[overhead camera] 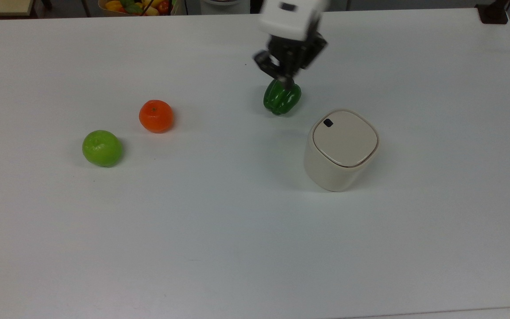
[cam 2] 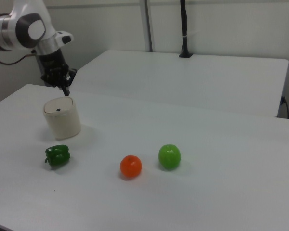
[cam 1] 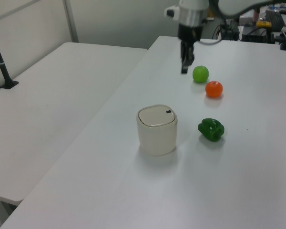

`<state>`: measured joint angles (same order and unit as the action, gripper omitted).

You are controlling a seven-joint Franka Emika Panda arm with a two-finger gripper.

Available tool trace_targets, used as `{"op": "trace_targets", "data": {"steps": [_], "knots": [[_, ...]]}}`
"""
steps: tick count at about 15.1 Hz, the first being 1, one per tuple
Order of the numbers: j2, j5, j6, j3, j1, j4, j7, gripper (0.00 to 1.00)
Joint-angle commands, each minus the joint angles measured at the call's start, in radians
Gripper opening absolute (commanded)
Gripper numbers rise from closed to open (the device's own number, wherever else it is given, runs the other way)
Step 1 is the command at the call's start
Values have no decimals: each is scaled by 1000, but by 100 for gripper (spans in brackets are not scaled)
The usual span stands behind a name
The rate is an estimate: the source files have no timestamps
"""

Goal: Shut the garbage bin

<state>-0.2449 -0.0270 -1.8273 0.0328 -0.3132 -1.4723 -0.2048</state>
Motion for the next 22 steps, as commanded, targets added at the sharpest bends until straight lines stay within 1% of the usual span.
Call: {"op": "trace_targets", "data": {"steps": [1, 2, 3, 5, 8, 10, 11, 12, 13, 14, 15, 16, 17, 22], "knots": [[85, -5, 135, -4, 98, -23, 39, 0], [97, -4, 155, -4, 121, -25, 47, 0], [116, -4, 196, -4, 156, -31, 95, 0], [125, -8, 232, -2, 186, -43, 162, 0], [153, -5, 234, -4, 252, -71, 174, 1], [171, -1, 235, -5, 288, -74, 174, 7], [180, -1, 235, -4, 293, -74, 174, 18], [182, -2, 235, -4, 295, -74, 174, 31], [180, -5, 232, -4, 295, -74, 174, 62], [180, -8, 227, -4, 295, -74, 173, 83], [180, -11, 226, -4, 295, -74, 173, 96], [180, -22, 226, -4, 293, -74, 173, 100], [182, -42, 232, -5, 292, -75, 173, 100], [180, -44, 229, -5, 293, -80, 173, 100]]}}
